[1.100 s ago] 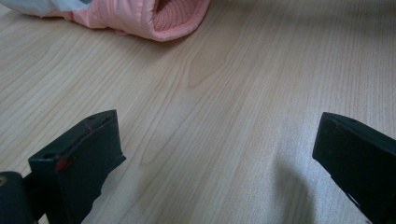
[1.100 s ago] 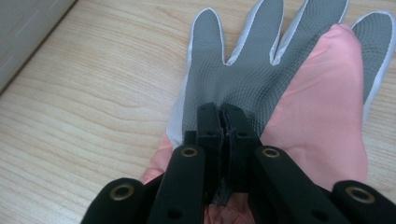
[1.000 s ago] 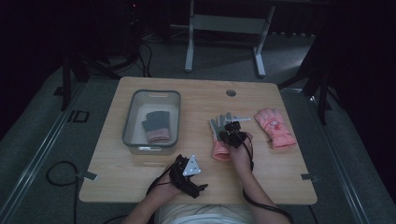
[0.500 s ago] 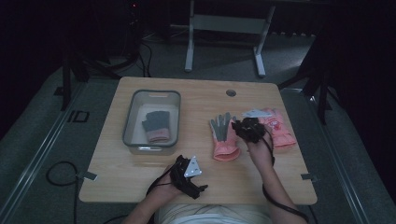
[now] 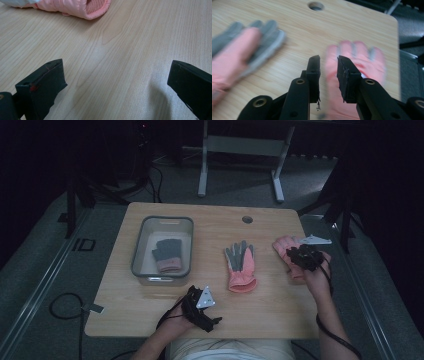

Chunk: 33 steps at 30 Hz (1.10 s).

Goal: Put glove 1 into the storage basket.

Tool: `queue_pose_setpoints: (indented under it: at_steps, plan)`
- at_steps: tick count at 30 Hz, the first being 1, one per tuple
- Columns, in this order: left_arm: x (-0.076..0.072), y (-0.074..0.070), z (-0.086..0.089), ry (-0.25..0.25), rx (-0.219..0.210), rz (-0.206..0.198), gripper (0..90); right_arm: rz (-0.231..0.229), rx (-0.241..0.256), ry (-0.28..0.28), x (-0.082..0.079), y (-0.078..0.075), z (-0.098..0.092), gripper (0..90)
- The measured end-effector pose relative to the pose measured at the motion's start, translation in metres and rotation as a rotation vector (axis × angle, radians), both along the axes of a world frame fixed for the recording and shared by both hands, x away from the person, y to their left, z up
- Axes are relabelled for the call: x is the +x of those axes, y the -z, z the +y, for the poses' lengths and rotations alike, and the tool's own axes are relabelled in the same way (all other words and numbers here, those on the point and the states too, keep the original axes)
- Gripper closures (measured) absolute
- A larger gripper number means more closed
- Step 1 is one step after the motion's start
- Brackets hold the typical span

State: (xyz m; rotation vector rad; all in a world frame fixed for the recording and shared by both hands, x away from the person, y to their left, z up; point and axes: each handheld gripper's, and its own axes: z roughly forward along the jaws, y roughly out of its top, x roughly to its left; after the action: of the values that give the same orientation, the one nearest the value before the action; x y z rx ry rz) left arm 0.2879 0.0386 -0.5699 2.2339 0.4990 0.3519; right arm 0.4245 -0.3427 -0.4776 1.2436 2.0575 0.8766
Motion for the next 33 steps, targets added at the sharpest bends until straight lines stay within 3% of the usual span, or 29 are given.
queue_pose_setpoints:
  at_steps: [1,7,16,20,27,29,33]
  plan:
    - [0.0,0.0,0.0,0.0,0.0,0.001,1.0,0.005,-0.01,0.021,0.005,0.001,-0.013,69.7]
    - [0.0,0.0,0.0,-0.005,-0.001,-0.001,1.0,0.037,-0.013,0.043,0.017,0.006,-0.033,64.9]
    - [0.001,0.0,0.0,0.004,-0.002,0.002,1.0,0.102,-0.035,0.002,0.033,0.02,-0.037,58.1]
    - [0.001,0.0,0.0,0.005,-0.001,0.002,1.0,0.154,-0.042,-0.005,0.044,0.03,-0.036,56.1]
    - [0.0,0.001,0.0,0.006,0.005,0.001,1.0,0.198,-0.08,-0.019,0.051,0.043,-0.034,59.3]
    - [0.0,0.001,0.0,0.006,0.004,0.0,1.0,0.217,-0.062,-0.011,0.053,0.045,-0.036,60.2]
    - [0.0,0.001,0.0,0.006,0.003,0.001,1.0,0.225,-0.06,-0.003,0.054,0.049,-0.035,70.6]
